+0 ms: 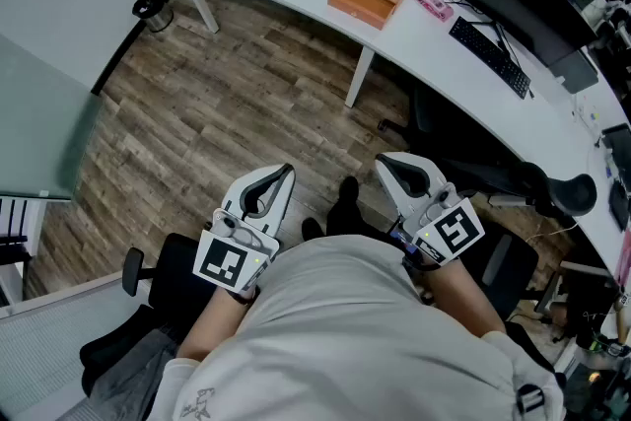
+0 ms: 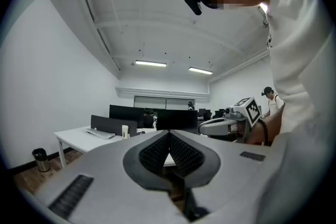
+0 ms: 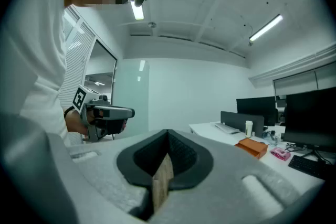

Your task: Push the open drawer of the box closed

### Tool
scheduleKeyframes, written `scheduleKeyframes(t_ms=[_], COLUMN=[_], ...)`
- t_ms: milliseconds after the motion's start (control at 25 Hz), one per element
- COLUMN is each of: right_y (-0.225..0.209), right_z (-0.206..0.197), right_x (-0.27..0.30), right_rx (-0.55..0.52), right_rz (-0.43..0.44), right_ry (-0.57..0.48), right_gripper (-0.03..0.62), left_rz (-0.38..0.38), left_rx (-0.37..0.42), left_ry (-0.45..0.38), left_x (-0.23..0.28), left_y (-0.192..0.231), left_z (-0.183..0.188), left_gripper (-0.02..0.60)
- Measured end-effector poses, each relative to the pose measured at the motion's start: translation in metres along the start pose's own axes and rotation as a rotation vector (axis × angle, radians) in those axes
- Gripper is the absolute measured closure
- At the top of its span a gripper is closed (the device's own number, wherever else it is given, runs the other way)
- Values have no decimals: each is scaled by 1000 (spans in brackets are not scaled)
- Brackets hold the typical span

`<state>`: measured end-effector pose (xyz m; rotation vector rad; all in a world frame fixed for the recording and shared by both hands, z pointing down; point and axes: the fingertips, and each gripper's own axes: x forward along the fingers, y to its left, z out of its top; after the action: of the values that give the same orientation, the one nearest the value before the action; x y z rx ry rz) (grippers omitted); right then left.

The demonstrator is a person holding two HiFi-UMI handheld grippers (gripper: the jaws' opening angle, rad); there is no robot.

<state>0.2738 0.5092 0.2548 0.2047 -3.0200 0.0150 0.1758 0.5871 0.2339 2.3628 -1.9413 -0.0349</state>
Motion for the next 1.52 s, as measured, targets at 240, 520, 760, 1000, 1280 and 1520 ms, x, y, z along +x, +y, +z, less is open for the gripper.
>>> scheduleKeyframes(t_ms=[240,520,760,1000,1280,1520], right_y=[-1,-9,-31,-74,-132,-188], right_z=[-3,-5,-2,-5,-4,3], right_x=[1,4,13,34,60,71], right_rx=[-3,-19,-28,-26,-41,-52], right_rz=[2,23,47,62,99,125], right_ry=[8,13,-2,11,2,-15], right_gripper=[594,594,592,592,592,592], left_rz=[-3,11,1,-2,37,68], left_rx=[-13,-28,-47,-54,-56,-15], left_ry=[0,-1,16,35,33,24], left_x=[0,10,32,74,129,183], left_y=[0,6,13,31,59,74], left_z=[-2,-9,-15,-18,-17,-5], left_gripper=[581,581,580,581,580,581])
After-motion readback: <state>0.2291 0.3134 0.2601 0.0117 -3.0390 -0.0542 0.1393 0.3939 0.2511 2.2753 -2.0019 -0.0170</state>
